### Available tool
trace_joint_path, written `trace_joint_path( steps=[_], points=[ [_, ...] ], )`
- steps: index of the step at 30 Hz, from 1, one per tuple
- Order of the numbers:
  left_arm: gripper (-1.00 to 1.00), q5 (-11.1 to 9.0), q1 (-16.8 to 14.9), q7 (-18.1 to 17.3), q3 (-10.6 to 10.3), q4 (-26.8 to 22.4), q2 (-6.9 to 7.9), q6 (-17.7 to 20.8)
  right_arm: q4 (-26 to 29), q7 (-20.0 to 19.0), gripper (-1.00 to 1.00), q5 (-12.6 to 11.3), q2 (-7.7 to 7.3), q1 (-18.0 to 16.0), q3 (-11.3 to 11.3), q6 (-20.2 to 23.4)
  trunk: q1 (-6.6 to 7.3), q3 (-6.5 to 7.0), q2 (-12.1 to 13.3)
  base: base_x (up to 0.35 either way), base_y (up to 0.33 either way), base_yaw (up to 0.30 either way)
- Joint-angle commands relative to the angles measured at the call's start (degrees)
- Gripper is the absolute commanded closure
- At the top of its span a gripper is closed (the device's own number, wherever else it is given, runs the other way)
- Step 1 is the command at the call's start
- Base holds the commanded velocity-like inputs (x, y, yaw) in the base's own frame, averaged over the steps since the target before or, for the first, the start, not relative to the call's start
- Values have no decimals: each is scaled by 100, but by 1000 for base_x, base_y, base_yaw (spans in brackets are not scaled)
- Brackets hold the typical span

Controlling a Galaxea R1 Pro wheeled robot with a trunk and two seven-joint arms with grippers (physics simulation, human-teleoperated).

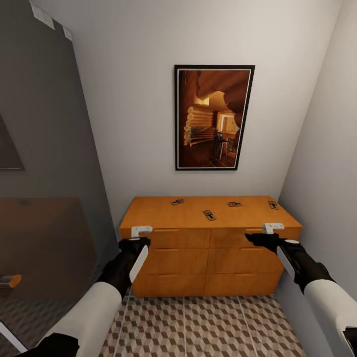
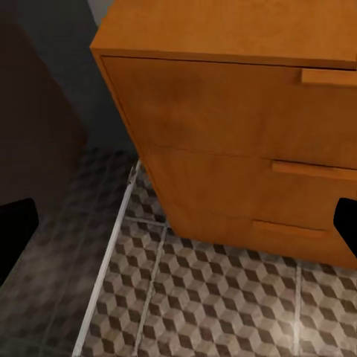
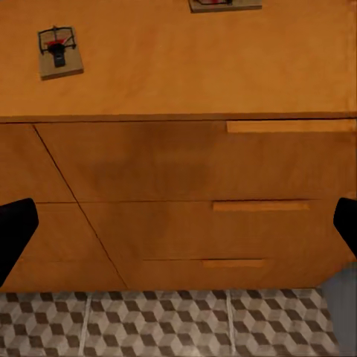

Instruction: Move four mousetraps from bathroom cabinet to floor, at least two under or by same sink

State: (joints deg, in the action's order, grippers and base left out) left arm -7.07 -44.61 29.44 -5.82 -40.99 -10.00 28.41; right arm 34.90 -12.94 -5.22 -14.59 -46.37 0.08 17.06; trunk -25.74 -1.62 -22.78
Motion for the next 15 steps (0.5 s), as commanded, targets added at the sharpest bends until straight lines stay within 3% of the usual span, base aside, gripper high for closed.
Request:
trace_joint_path(
  steps=[1,4,10,15],
  points=[
    [-100,-63,2,173,-58,-5,0,-57,7,82,-100,-55,3,-3,6,38,-4,-14,-14,0,0,0],
    [-100,-70,36,503,-313,-7,0,-243,0,279,-100,-62,26,-3,27,35,-4,-14,-14,0,0,0],
    [-100,-163,71,643,-705,-12,0,-333,-7,381,-100,-67,66,-3,36,34,-4,-14,-14,0,0,0],
    [-100,-686,80,566,-825,-20,0,-352,-12,412,-100,-67,87,-3,36,15,-4,-14,-14,0,0,0]
  ],
)
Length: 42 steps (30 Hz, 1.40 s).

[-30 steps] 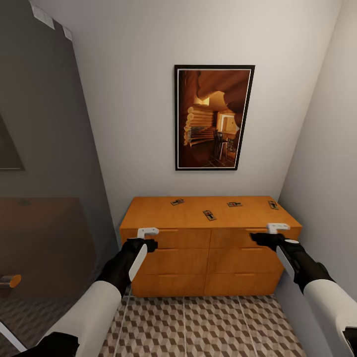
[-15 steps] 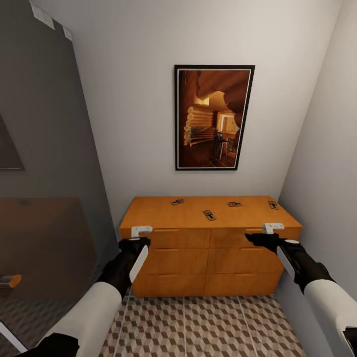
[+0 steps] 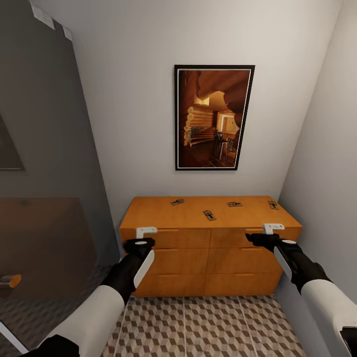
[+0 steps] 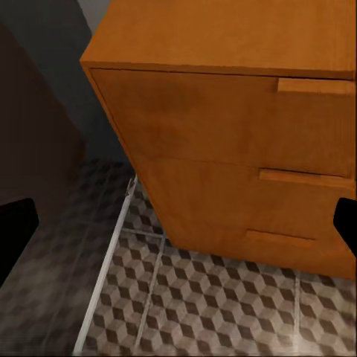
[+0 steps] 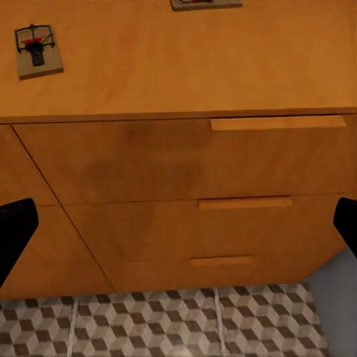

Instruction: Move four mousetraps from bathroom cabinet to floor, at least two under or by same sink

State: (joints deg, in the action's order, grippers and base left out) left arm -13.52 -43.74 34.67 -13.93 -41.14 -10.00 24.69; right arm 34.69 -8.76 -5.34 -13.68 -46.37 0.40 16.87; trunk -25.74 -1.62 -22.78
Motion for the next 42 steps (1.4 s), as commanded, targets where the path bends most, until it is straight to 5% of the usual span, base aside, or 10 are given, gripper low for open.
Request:
trace_joint_path(
  steps=[1,3,9,42],
  points=[
    [-100,-135,-6,33,-23,-8,0,19,10,-3,-100,-55,-2,-3,4,30,-4,-14,-14,0,0,0],
    [-100,-350,-4,15,-40,-8,0,23,10,2,-100,-56,2,-3,4,11,-4,-14,-14,0,0,0],
    [-100,-533,-5,0,-63,-8,0,31,1,5,-100,-62,5,-3,3,-35,-4,-14,-14,25,0,0],
    [-100,-575,-3,30,-84,-17,0,62,-6,6,-100,-56,6,-3,-4,-64,-4,-14,-14,180,0,0]
  ],
)
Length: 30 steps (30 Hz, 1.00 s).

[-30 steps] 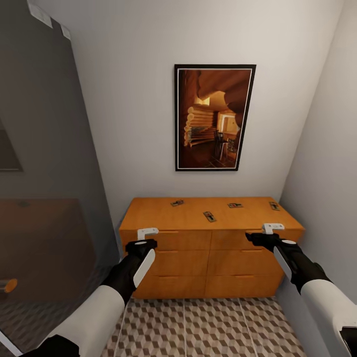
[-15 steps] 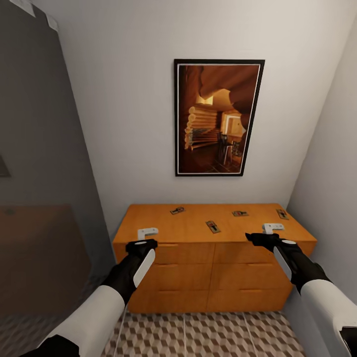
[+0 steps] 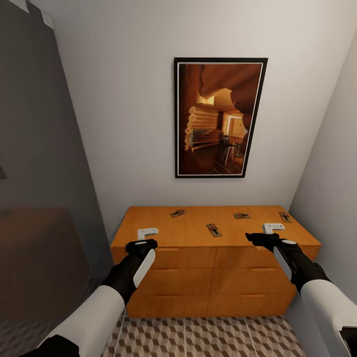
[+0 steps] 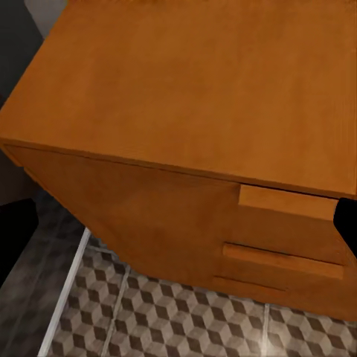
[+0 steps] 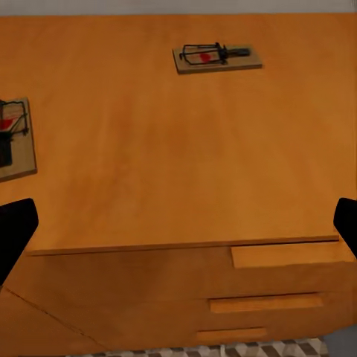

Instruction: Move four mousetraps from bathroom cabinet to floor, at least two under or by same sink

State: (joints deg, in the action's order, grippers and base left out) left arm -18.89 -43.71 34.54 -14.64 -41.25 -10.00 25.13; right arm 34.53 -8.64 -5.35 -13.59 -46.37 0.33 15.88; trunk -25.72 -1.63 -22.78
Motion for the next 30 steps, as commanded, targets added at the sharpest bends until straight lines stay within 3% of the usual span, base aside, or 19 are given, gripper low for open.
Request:
trace_joint_path(
  steps=[1,19,30],
  points=[
    [-100,-37,-6,43,-15,-6,0,22,10,-6,-100,-55,-3,-3,3,34,-6,-14,-13,246,0,0],
    [-100,-27,-6,44,-11,1,0,35,10,-4,-100,-48,-3,-3,2,29,-6,-14,-13,309,0,0],
    [-100,-19,-6,40,-8,11,0,35,10,2,-100,-37,-3,-3,2,30,-6,-14,-13,44,0,-174]
  ],
)
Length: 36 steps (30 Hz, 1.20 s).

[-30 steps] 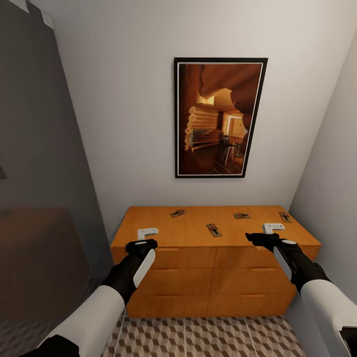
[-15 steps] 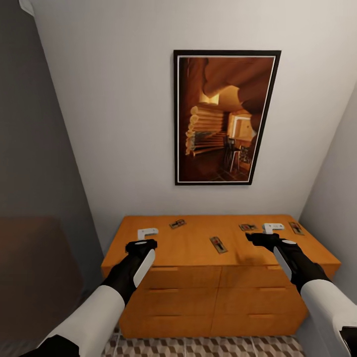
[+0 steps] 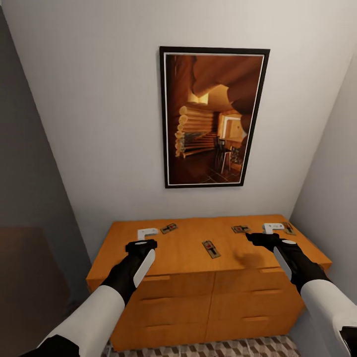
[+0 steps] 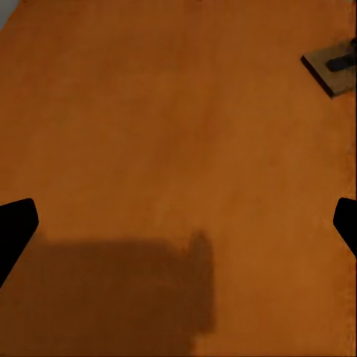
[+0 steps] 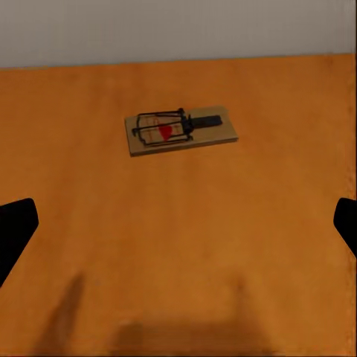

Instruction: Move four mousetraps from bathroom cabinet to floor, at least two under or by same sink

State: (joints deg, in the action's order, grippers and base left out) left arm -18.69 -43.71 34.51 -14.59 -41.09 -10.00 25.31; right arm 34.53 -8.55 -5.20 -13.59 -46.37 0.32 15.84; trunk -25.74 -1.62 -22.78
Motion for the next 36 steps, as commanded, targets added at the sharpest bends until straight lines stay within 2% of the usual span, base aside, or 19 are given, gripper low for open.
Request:
trace_joint_path(
  steps=[1,14,36],
  points=[
    [-100,-39,-6,42,-14,-5,0,18,9,-6,-100,-53,-4,-3,3,35,-4,-14,-14,8,0,-275],
    [-100,-38,-6,33,-9,-4,0,11,9,-6,-100,-52,-4,-3,3,34,-4,-14,-14,2,0,-266],
    [-100,-39,-6,21,-11,-4,0,9,9,-6,-100,-52,-4,-3,3,34,-4,-14,-14,14,-17,-22]
  ],
)
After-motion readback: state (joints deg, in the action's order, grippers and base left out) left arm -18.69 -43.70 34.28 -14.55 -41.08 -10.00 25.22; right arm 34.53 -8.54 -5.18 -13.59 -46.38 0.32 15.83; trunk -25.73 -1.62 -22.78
